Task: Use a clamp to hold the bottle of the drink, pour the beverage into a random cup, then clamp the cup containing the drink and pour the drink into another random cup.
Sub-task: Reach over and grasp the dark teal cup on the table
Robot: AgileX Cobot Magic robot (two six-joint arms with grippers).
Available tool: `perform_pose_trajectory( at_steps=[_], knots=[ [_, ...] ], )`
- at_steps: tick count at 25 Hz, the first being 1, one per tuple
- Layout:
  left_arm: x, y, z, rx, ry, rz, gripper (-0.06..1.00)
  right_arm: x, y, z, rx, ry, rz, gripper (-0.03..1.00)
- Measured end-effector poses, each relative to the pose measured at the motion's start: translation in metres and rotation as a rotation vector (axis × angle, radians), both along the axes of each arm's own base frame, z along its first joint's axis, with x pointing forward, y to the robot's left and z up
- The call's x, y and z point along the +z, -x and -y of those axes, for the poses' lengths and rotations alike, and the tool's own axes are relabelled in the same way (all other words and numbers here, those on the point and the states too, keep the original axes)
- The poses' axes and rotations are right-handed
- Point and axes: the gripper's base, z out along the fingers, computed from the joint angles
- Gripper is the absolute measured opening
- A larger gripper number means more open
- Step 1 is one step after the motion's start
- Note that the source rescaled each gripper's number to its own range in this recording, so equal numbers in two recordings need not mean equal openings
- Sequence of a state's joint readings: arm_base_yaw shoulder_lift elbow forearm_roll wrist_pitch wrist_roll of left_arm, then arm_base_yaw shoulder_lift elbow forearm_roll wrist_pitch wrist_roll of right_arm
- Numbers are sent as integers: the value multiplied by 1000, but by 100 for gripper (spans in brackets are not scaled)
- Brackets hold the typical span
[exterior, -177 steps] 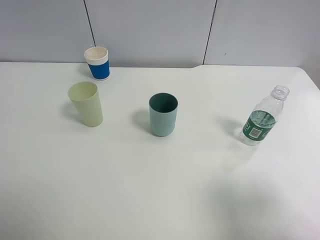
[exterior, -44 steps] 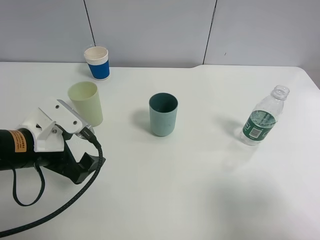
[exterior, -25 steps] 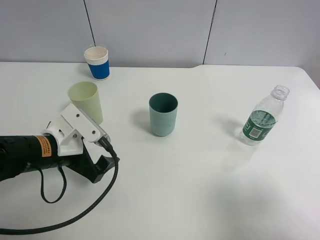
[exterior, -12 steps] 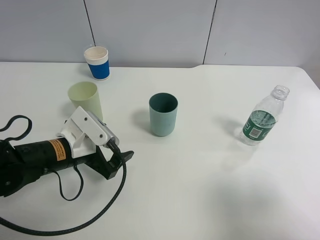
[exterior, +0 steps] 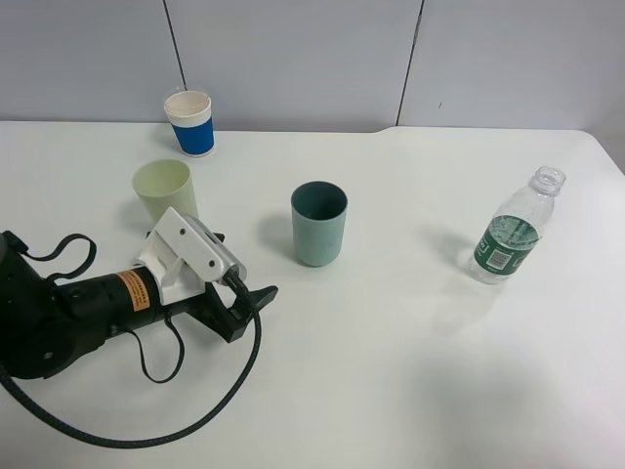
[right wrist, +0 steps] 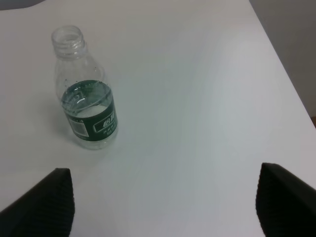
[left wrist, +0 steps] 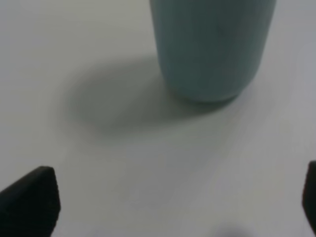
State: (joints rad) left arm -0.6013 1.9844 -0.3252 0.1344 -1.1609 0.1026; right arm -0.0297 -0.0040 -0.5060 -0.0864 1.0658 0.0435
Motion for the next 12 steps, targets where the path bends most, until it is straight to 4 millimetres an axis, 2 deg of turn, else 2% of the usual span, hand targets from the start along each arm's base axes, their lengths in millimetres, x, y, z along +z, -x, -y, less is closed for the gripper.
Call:
perform_pose_trajectory(
  at_steps=[12],
  knots=[
    [4,-23,21,-53,44,67,100,0,0,0,0,0,0,44]
  ],
)
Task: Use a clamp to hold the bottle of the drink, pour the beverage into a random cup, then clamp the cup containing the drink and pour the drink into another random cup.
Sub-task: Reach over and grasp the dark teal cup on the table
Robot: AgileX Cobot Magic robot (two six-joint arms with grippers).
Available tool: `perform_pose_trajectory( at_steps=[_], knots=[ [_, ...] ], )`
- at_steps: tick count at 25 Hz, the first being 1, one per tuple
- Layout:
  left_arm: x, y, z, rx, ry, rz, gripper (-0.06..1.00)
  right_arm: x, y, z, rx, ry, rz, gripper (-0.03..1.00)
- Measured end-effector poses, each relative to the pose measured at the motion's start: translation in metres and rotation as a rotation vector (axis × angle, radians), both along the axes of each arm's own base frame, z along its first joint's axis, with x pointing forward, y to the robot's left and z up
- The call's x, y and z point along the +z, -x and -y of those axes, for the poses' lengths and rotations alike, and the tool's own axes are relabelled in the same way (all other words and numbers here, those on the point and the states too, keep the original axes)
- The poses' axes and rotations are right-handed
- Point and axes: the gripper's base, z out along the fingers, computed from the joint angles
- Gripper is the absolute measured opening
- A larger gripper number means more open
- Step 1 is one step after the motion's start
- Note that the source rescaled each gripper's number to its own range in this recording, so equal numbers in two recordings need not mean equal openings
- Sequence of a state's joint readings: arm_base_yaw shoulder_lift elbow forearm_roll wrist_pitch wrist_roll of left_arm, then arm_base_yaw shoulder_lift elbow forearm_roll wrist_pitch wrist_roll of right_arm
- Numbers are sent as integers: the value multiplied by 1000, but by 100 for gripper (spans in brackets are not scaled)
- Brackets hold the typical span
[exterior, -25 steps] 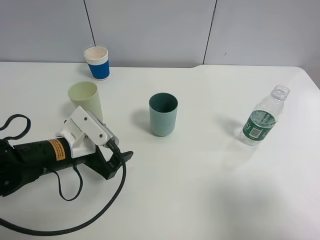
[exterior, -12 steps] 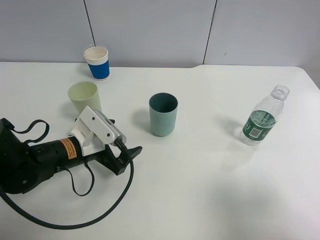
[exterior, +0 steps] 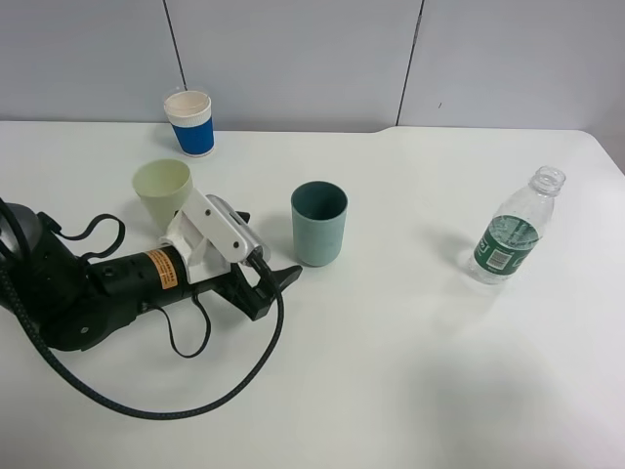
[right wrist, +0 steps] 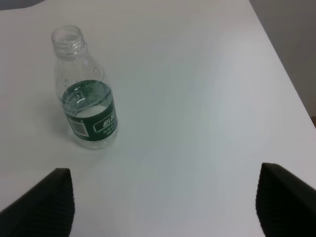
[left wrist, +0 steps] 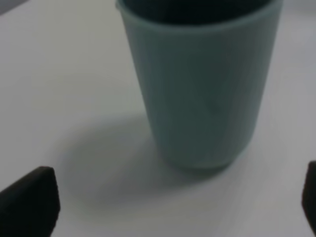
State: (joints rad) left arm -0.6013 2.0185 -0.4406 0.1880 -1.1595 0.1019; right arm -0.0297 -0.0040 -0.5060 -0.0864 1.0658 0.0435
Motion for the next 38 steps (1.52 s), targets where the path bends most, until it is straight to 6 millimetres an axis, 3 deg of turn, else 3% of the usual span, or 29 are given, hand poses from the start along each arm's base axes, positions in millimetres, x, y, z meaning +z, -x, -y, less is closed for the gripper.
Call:
perform_pose_trajectory(
  at_steps=[6,18,38],
  knots=[
    [3,-12,8,-2,27,27,100,0,0,0,0,0,0,44],
    [-16,-31,28,-31,110,-49,100,0,0,0,0,0,0,44],
    [-27,-57,58,-130,182,-46,100,0,0,0,0,0,0,44]
  ],
)
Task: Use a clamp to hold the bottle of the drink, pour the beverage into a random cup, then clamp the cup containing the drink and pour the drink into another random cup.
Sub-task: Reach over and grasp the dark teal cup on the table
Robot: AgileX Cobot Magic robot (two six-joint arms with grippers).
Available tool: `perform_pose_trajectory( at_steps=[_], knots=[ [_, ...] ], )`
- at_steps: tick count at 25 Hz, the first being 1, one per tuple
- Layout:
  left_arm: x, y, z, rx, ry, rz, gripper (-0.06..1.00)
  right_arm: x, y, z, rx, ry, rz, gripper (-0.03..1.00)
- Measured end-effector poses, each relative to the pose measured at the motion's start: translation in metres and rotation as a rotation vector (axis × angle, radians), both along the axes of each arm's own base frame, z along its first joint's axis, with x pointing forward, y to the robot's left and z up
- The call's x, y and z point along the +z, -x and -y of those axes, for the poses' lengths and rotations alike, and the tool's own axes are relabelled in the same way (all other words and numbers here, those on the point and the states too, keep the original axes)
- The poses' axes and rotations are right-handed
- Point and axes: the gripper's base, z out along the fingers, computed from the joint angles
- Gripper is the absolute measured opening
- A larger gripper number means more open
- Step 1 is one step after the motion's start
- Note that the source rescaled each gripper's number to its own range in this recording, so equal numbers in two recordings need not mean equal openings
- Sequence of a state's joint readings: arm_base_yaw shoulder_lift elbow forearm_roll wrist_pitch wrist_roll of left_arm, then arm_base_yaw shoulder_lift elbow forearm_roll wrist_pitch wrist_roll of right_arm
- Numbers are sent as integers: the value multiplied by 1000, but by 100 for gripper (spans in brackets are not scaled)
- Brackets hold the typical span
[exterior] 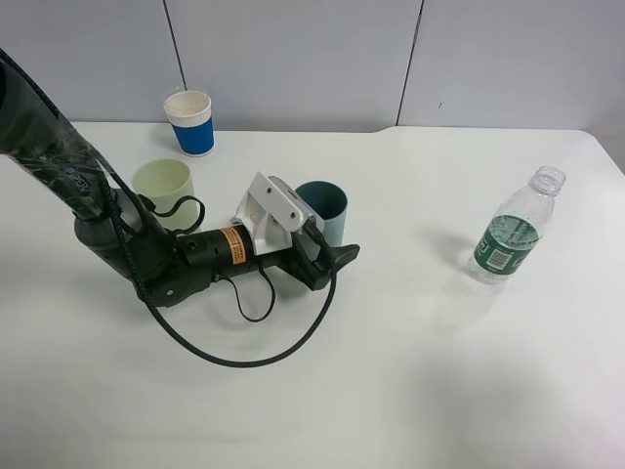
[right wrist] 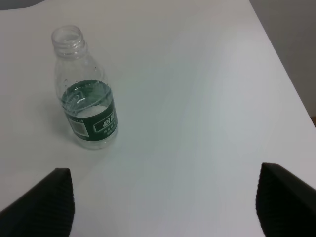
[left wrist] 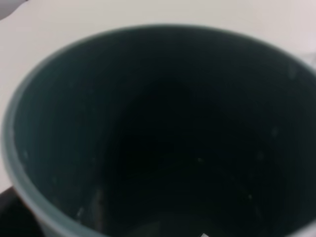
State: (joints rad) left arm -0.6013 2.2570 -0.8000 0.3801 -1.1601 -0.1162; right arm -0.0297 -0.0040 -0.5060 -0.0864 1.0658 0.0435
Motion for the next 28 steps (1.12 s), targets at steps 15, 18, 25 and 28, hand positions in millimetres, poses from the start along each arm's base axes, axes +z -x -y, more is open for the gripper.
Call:
perform_pose_trajectory(
  at_steps=[15,18,25,28],
  knots=[
    [-1,0,0,2,-11,2,3,0,0,0,0,0,0,44],
    [-1,0,0,0,-12,2,3,0,0,0,0,0,0,44],
    [12,14,-9,29,-48,-31,3,0,0,0,0,0,0,44],
    [24,26,-13,86,-46,-34,3,0,0,0,0,0,0,44]
  ],
)
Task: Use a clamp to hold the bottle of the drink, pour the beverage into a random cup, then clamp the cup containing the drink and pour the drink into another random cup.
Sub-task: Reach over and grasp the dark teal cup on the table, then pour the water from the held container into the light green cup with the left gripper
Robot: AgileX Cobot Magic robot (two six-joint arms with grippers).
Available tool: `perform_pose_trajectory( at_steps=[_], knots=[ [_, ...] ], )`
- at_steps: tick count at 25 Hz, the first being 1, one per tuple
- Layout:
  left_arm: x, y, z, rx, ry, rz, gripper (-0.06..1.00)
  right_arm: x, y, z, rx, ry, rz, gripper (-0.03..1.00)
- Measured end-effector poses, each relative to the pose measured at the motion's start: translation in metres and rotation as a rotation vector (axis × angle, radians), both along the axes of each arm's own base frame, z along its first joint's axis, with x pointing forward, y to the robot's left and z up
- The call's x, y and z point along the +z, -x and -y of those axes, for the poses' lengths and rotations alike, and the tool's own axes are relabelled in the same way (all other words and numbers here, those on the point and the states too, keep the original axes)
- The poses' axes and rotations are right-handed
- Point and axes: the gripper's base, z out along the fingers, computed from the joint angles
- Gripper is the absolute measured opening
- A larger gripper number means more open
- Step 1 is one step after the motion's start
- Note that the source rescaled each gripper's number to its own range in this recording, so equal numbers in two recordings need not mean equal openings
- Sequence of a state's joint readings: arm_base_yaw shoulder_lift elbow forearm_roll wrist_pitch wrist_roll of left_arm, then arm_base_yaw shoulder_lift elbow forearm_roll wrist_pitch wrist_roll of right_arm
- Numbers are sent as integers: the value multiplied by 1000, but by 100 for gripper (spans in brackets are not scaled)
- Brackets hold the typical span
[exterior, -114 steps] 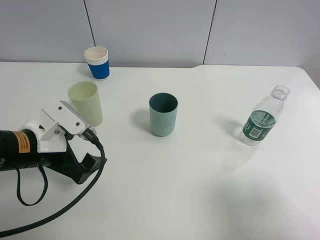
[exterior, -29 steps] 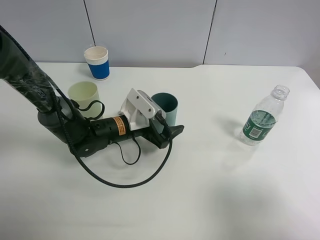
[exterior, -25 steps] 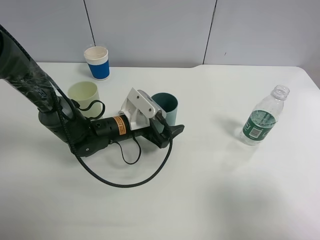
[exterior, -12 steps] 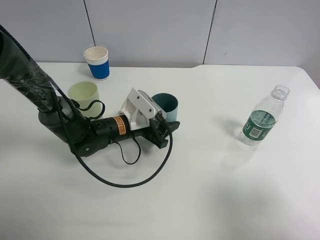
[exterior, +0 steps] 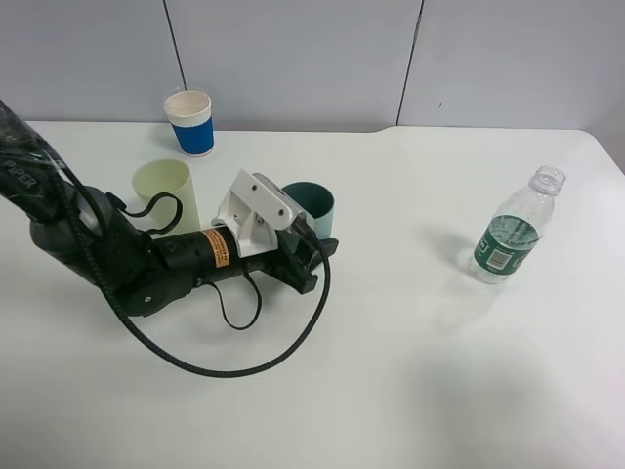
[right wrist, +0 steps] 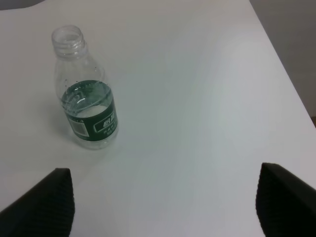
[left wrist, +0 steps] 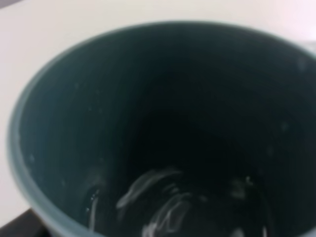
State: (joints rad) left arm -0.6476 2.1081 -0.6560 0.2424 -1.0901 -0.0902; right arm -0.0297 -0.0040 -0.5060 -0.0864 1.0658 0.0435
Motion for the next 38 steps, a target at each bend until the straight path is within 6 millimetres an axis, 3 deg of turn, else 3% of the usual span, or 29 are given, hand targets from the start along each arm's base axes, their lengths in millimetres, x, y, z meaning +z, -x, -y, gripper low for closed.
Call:
perform_pose_trajectory(
  at_steps=[8,18,26,38],
  knots=[
    [18,44,-26,234,-57,-10,3,0,0,0,0,0,0,44],
    [43,79,-64,603,-34,-33,3,0,0,0,0,0,0,44],
    [56,84,-80,713,-95,21,3,0,0,0,0,0,0,44],
    [56,90,-105,866,-120,58,3,0,0,0,0,0,0,44]
  ],
)
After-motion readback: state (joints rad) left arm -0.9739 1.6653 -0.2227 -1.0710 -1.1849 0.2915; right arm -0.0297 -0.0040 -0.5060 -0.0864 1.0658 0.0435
